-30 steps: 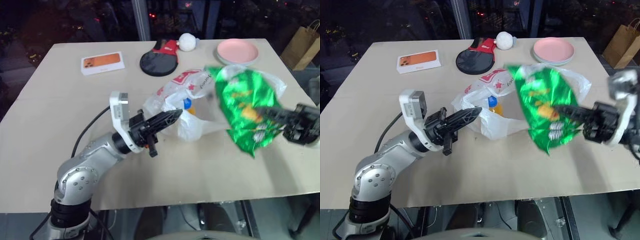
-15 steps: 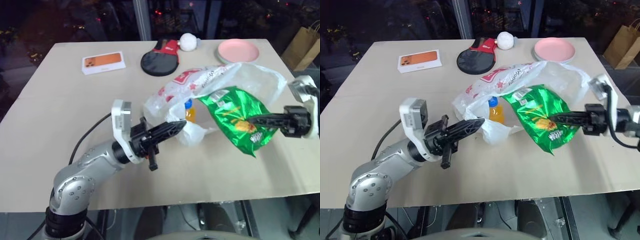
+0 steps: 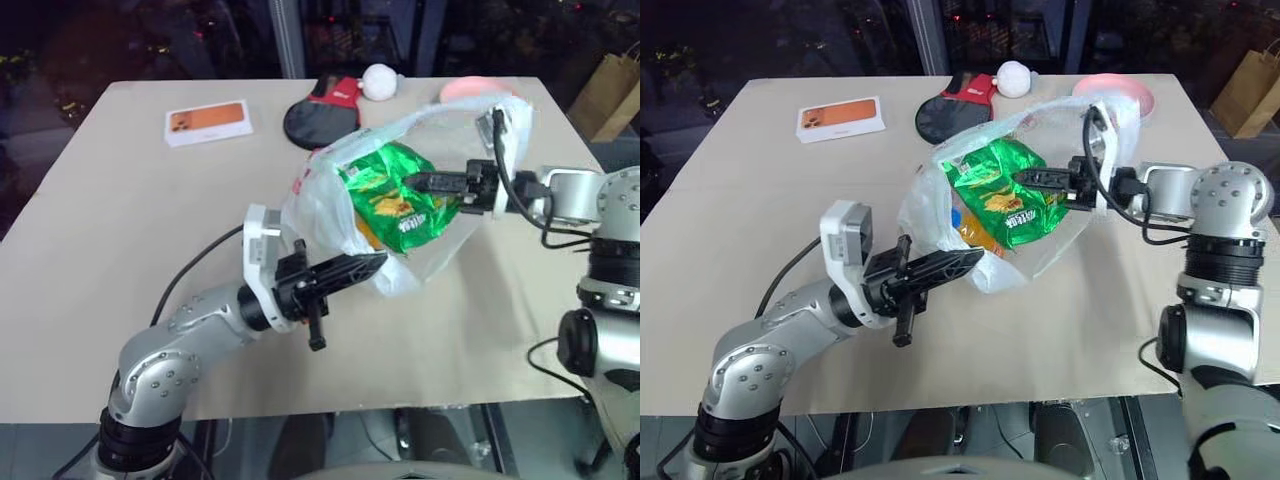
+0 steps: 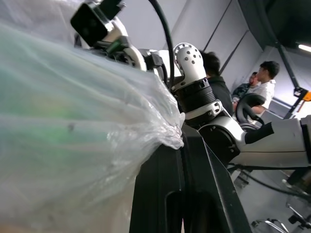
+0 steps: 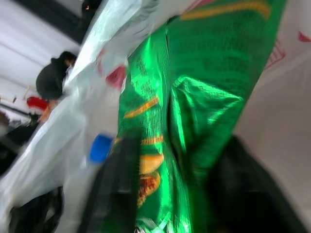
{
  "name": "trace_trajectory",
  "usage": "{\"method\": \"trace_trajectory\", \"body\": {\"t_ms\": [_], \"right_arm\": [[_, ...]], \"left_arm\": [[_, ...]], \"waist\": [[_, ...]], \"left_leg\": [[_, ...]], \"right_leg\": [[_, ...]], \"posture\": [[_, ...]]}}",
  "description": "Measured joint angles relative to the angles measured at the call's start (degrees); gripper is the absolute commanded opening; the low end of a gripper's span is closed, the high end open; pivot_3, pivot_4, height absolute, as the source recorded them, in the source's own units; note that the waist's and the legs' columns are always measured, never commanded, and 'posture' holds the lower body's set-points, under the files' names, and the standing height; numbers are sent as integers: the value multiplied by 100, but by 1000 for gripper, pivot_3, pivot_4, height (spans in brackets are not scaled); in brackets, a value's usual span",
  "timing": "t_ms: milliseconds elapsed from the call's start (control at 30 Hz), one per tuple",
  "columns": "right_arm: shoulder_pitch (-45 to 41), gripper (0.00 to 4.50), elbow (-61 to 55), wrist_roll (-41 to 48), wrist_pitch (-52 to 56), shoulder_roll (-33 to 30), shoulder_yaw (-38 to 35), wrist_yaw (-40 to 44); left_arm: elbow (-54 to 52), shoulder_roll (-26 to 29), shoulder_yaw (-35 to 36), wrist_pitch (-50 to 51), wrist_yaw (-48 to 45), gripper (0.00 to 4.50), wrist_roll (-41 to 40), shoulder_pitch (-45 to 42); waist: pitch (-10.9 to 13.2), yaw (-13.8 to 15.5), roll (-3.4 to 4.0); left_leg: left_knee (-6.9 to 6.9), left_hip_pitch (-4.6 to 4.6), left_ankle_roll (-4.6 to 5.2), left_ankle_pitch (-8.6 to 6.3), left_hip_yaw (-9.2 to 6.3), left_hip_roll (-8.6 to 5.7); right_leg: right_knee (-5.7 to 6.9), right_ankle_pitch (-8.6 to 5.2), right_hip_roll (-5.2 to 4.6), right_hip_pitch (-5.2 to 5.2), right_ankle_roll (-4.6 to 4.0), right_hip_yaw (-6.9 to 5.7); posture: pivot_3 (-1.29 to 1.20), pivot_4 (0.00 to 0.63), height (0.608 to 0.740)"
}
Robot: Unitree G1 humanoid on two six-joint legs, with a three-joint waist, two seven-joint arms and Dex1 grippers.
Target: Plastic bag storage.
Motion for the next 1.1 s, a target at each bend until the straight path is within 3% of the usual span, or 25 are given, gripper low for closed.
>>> {"method": "trace_trajectory", "body": {"t_ms": [100, 233, 400, 467, 567, 667, 867, 1033, 1100], "right_arm": [[68, 4391, -432, -356, -132, 402, 44, -725], [130, 4391, -812, -456, -212, 297, 112, -699], [516, 4391, -1447, -360, -586, -1186, 260, 1062], [778, 4391, -1744, -201, -840, -2011, 252, 2241], [851, 4391, -1912, 79, -912, -2428, 135, 3005], [1144, 4391, -1954, 144, -893, -2339, 147, 2991], [1906, 4391, -1756, -798, -936, -1438, 1052, 1800], [2332, 4391, -2019, -771, -1040, -1647, 1049, 2099], [2638, 4391, -2183, -799, -1415, -1836, 1010, 2623]], "left_arm": [[42, -21, -1, -17, -37, 0, 71, -13], [95, -22, 1, -38, -81, 0, 115, -17], [131, -14, 66, -69, -114, 0, 122, -1], [143, -11, 69, -77, -119, 0, 123, -1], [159, -13, 73, -77, -116, 0, 123, -30], [201, -36, 69, -80, -98, 0, 123, -128], [275, -106, 0, -87, -101, 0, 231, -239], [308, -123, -4, -84, -87, 0, 239, -305], [327, -125, 2, -77, -85, 0, 238, -343]], "waist": [[-1, -34, 3], [-1, -27, 3], [0, -2, 3], [1, -8, 5], [0, -57, 6], [-3, -61, 0], [-1, -42, 3], [-3, 10, 1], [-1, 5, 4]], "left_leg": [[5, -36, -1, 1, -2, 0], [5, -44, -1, 1, -8, 0], [7, -49, 1, 0, -22, -10], [5, -49, 1, -1, -27, -9], [5, -39, 2, -1, -28, -1], [12, -29, 2, -1, -31, -2], [29, -37, 0, 1, -34, -7], [31, -45, 0, 0, -50, -8], [31, -45, 0, 0, -50, -9]], "right_leg": [[20, 0, 0, -47, 0, -1], [24, 0, 0, -54, -1, -10], [-1, 0, -14, -37, 2, -31], [-4, 0, -13, -36, 1, -36], [3, 0, -6, -32, 0, -35], [21, -1, -4, -25, 0, -35], [34, 0, -5, -30, 0, -33], [21, 0, -8, -24, 0, -51], [22, -1, -9, -25, 0, -51]], "posture": [[0, 150, 740], [0, 150, 740], [0, 150, 740], [0, 150, 740], [0, 150, 740], [0, 150, 740], [0, 150, 740], [0, 150, 740], [0, 150, 740]]}}
